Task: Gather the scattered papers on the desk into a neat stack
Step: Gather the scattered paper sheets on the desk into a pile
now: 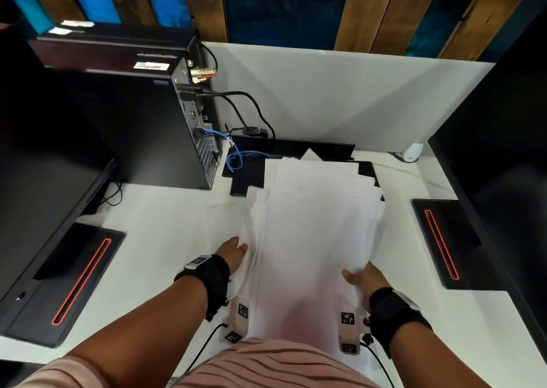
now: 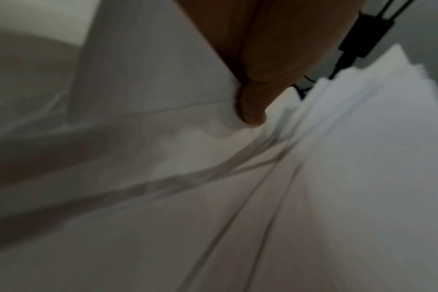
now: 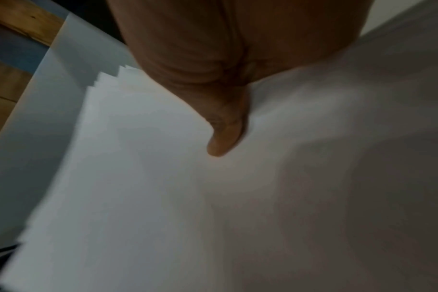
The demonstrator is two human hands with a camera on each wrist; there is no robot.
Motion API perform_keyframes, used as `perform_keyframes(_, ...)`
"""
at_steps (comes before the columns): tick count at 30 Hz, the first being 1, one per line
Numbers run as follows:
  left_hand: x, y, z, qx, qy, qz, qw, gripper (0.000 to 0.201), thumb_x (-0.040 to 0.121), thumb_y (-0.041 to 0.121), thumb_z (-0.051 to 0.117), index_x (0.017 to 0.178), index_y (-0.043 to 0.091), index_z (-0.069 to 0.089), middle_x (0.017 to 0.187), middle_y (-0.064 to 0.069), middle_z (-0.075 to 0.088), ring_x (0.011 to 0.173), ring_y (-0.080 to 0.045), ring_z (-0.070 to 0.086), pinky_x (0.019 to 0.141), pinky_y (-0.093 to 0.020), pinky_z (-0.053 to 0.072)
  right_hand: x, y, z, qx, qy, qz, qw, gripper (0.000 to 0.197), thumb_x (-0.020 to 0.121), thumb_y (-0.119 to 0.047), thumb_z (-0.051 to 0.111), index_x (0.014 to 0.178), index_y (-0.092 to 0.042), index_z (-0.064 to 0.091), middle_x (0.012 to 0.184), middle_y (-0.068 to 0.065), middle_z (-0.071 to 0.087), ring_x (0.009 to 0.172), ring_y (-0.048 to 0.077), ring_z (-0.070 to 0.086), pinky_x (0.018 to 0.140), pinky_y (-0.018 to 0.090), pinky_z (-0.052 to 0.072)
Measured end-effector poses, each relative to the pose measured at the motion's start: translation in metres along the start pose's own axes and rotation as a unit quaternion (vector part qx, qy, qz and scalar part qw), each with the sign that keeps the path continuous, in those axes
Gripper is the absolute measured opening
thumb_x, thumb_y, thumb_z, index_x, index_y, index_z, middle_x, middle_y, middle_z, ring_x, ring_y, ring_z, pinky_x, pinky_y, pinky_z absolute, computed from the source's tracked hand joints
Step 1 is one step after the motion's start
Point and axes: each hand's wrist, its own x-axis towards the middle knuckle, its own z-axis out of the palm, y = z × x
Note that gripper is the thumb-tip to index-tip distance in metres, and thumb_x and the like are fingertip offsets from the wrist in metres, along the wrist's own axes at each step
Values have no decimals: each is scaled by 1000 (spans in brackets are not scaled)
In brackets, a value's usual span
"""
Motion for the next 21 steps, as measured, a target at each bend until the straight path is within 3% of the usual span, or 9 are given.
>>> perform_keyframes(2,-2,-2,3,42,-9,-16,999,55,103,26,32,149,3,11,158,-13,15,145,-25,20,112,-23,19,-13,-16,4,-49,17,16,999,51,81,-5,71,127,3,49,123,15,59,114,32,56,98,32,42)
perform_keyframes(4,-3,-3,2,47,-10,-17,999,56,103,26,31,150,3,9,158,-13,13,145,-24,19,111,-22,19,-17,-24,3,-93,27,13,995,52,87,-9,66,132,5,44,129,16,55,122,31,52,93,26,39)
perform_keyframes(8,-6,-9,-4,41,-22,-3,999,54,101,21,39,147,1,19,154,-14,26,140,-25,31,108,-23,27,-19,-27,4,-74,64,13,995,50,87,-5,64,132,7,43,133,22,53,122,34,52,97,29,38)
perform_keyframes(12,-6,-19,-4,28,-24,5,999,49,97,17,49,142,1,34,145,-12,42,132,-26,43,106,-26,34,-25,-27,3,-77,130,-16,988,39,86,0,62,123,6,53,123,24,60,112,36,57,93,32,43)
perform_keyframes(18,-6,-20,-1,2,-37,11,999,62,89,19,64,142,3,36,143,-13,46,132,-24,42,110,-28,33,-33,-35,-2,-252,211,56,943,37,85,-23,55,120,-12,55,129,19,45,117,36,45,97,37,38)
perform_keyframes(21,-5,-21,0,-5,-33,9,999,62,89,16,63,143,4,35,144,-13,45,133,-24,41,110,-28,33,-27,-34,-3,-159,190,17,969,34,84,-13,58,117,-7,56,124,21,53,110,38,53,95,40,46)
